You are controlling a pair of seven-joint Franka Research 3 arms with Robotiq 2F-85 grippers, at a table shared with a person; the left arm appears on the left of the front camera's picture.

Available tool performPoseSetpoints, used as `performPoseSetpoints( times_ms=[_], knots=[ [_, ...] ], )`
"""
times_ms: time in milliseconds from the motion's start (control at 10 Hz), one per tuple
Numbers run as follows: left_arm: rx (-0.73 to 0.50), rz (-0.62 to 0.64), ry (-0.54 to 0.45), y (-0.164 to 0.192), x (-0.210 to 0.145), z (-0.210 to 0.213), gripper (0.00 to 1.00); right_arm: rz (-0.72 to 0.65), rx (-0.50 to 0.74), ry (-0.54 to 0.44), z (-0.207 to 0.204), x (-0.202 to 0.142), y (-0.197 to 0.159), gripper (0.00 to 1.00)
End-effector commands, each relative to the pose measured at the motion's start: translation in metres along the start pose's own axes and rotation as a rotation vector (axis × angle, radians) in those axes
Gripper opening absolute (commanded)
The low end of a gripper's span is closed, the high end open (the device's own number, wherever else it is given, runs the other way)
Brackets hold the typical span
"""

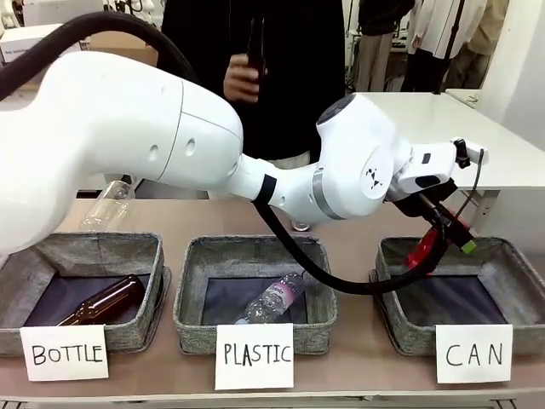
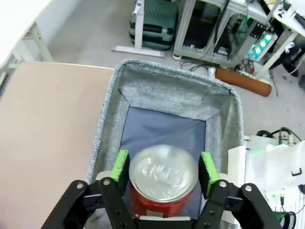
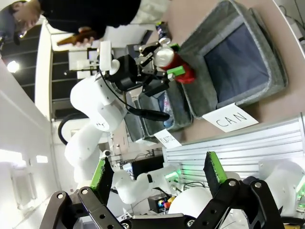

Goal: Sort the can waste into the basket.
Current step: Pick up the can waste from the table and place it in the right Fabric basket.

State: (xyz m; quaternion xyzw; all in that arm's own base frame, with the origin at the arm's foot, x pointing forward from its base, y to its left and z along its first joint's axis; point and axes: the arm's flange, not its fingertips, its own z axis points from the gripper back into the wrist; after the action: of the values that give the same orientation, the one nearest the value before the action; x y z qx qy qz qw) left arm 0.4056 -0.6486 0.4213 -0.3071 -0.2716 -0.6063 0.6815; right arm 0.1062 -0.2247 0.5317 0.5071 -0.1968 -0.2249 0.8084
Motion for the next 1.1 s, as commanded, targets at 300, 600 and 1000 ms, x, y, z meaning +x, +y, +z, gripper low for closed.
performPoseSetpoints(
  times_ms=[300, 600, 1000],
  knots=[
    [0.009, 0.025, 0.022, 0.008, 0.008, 0.010, 1.00, 0.014, 0.011, -0.014, 0.006, -0.004, 0.003, 1.00],
    [0.025, 0.163, 0.239, 0.016, 0.002, 0.041, 1.00, 0.008, -0.018, 0.011, -0.002, -0.001, 0.002, 1.00],
    [0.026, 0.621, 0.431, 0.073, -0.066, 0.260, 1.00, 0.068, -0.004, 0.113, -0.064, 0.033, 0.040, 1.00]
  ],
)
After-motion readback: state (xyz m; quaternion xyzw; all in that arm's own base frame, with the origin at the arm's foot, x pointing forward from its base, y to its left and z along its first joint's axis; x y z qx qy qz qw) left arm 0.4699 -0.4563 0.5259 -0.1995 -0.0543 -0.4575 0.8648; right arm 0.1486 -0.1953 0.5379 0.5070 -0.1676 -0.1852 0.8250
